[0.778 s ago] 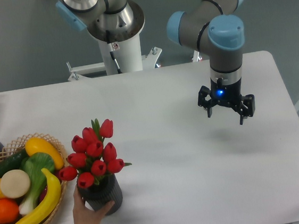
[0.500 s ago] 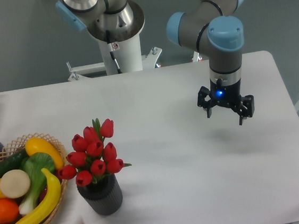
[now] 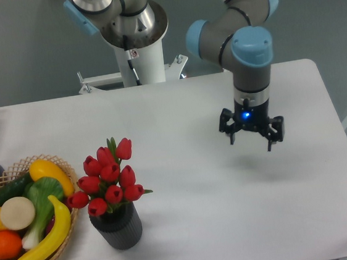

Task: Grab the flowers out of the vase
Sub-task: 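Move the open gripper toward the red tulip stems above the black vase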

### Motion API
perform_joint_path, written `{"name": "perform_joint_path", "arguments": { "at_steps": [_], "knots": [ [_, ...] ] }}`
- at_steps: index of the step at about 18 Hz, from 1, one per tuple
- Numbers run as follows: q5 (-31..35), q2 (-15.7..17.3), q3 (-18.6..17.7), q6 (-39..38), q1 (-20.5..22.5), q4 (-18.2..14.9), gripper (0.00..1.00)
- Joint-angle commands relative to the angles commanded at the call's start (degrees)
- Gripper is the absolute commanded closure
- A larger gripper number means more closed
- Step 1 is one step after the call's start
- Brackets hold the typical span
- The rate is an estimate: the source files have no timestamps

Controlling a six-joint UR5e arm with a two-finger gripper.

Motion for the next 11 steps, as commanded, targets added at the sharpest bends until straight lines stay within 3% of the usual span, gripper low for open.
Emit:
{"name": "perform_joint_path", "arguments": {
  "at_steps": [5, 9, 11],
  "knots": [
    [-15.92, 0.09, 0.09, -0.09, -1.05, -0.09, 0.0],
    [-21.9, 0.0, 0.09, 0.44, -3.95, 0.0, 0.0],
    [-29.0, -0.09, -0.35, 1.14, -4.04, 0.09, 0.0]
  ]
}}
